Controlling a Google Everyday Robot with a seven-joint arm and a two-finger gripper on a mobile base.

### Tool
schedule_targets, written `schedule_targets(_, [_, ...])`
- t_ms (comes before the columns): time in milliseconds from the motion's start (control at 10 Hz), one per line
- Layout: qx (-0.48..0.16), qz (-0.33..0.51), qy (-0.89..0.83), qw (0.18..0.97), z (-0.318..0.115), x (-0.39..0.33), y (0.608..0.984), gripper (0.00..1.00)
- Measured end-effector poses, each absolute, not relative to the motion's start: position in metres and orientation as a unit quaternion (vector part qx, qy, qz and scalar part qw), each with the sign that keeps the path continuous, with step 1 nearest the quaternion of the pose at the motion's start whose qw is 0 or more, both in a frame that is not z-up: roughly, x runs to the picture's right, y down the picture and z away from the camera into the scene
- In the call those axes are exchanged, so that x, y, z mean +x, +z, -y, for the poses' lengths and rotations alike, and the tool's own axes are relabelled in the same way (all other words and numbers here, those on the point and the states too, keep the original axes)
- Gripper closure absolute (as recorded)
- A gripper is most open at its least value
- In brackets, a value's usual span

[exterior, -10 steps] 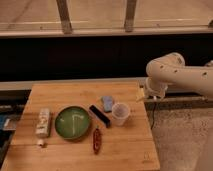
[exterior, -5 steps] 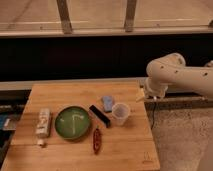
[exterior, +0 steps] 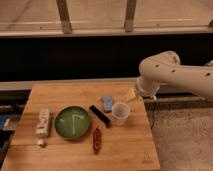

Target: Drag the ceramic bowl in a circle

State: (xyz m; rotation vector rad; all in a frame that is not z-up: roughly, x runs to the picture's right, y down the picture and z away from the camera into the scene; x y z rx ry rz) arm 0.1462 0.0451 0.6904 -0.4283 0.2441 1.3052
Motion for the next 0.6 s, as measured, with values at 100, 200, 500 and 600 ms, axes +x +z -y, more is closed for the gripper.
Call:
schedule_targets(100, [-0.206, -0.1, 0.584, 0.779, -0.048, 0.118, 0.684, 0.26])
schedule_targets(200, [-0.214, -0.088, 0.57, 0.789, -0.054, 0.095, 0.678, 0.26])
schedule_targets(500, [-0.234, -0.047, 0.526, 0.816, -0.067, 0.026, 0.671, 0.26])
schedule_targets(600, [-0.24, -0.028, 0.511, 0.825, -0.069, 0.0, 0.669, 0.26])
